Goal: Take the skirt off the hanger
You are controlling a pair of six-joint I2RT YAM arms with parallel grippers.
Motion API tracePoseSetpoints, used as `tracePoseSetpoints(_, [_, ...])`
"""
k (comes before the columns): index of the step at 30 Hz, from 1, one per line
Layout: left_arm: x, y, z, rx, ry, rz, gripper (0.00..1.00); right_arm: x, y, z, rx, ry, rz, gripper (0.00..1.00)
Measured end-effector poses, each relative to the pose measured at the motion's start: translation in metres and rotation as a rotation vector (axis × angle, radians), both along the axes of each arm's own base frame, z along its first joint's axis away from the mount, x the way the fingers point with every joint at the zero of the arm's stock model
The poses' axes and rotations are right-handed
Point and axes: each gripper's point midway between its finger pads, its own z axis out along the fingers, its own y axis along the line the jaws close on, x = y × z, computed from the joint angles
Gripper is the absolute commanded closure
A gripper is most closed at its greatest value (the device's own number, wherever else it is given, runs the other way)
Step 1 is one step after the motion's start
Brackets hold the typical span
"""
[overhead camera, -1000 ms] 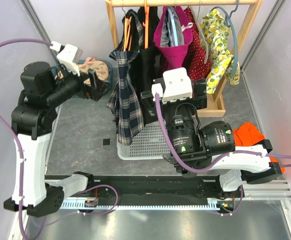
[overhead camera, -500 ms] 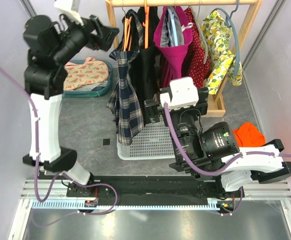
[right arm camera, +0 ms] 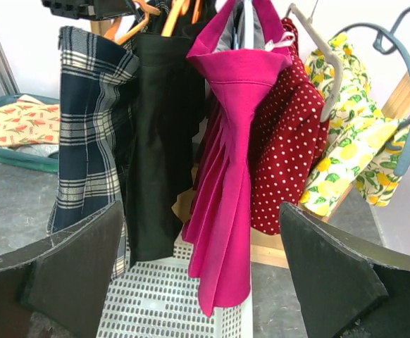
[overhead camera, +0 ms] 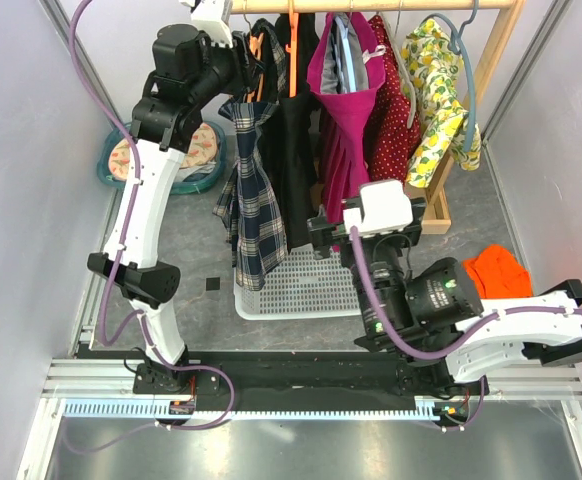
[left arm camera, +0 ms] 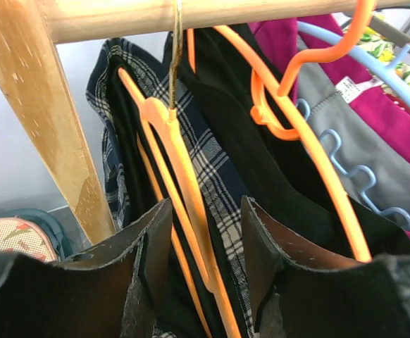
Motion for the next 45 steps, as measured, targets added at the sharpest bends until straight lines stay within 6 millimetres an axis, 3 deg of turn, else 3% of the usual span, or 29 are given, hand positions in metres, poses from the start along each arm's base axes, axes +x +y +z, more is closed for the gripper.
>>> tracePoseSetpoints(5, [0.003, 0.002, 0.0, -0.001, -0.003, 0.019, 0.43, 0.001, -0.015, 0.003, 0.058, 0.006, 0.002, 0.02])
tracePoseSetpoints(11, [0.006, 0.001, -0.003, 0.0, 0.002, 0.019, 0.52, 0.002, -0.019, 0.003, 0.079, 0.008, 0.002, 0.02])
tracePoseSetpoints(15, [0.013, -0.002, -0.013, 0.006, 0.018, 0.018, 0.66, 0.002, -0.019, 0.003, 0.085, 0.009, 0.002, 0.02])
tracePoseSetpoints(20, [0.02, -0.006, -0.023, 0.006, 0.04, 0.016, 0.98, 0.001, -0.019, 0.0, 0.085, 0.009, 0.005, 0.02])
tracePoseSetpoints(32, [0.016, -0.004, -0.019, 0.009, 0.033, 0.013, 0.98, 0.0, -0.019, -0.01, 0.067, 0.008, 0.008, 0.04])
tracePoseSetpoints(36, [0.002, 0.002, -0.003, 0.006, 0.006, 0.017, 0.98, 0.0, -0.02, -0.015, 0.074, 0.009, 0.009, 0.04])
tracePoseSetpoints(38, [-0.013, 0.009, 0.016, -0.006, -0.026, 0.018, 0.98, 0.0, -0.02, -0.018, 0.071, 0.009, 0.009, 0.04])
tracePoseSetpoints(42, [-0.062, 0.025, 0.066, -0.044, -0.122, 0.011, 0.98, 0.0, -0.02, -0.023, 0.068, 0.008, 0.01, 0.04])
tracePoseSetpoints(45, [-0.102, 0.038, 0.085, -0.054, -0.147, -0.002, 0.98, 0.0, -0.022, -0.026, 0.076, 0.009, 0.01, 0.04])
